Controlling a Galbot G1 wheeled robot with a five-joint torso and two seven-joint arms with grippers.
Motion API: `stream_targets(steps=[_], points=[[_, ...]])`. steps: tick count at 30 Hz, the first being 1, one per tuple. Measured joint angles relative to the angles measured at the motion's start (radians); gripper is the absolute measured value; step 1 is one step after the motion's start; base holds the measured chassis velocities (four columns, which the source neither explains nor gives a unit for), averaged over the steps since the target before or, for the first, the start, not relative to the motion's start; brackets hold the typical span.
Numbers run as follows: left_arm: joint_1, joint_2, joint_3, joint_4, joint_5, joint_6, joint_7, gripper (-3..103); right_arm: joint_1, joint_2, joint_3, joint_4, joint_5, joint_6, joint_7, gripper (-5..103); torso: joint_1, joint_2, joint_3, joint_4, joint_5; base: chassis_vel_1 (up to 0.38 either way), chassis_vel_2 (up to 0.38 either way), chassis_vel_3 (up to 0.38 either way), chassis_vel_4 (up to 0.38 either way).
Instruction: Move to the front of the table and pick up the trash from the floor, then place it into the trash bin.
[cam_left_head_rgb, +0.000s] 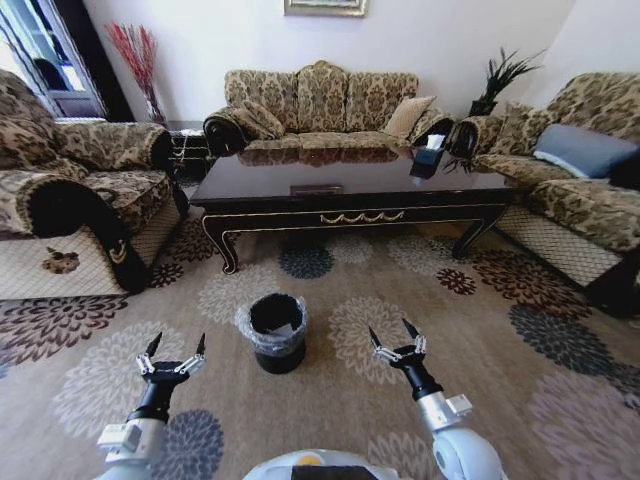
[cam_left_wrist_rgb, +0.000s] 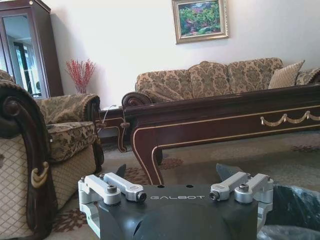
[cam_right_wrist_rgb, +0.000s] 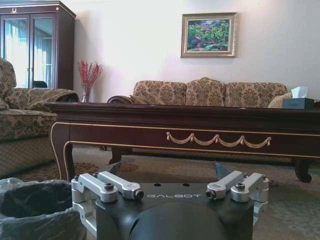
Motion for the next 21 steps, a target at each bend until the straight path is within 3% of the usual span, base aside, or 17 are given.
stream_targets(steps=[21], points=[[0.0, 0.0, 0.0, 0.0, 0.0, 0.0, 0.0, 100, 0.0, 0.0, 0.0, 0.0, 0.0, 0.0, 0.0, 100, 0.0, 0.0, 0.0, -0.0002, -0.0001, 0.147, -0.156, -0.154, 0.155]])
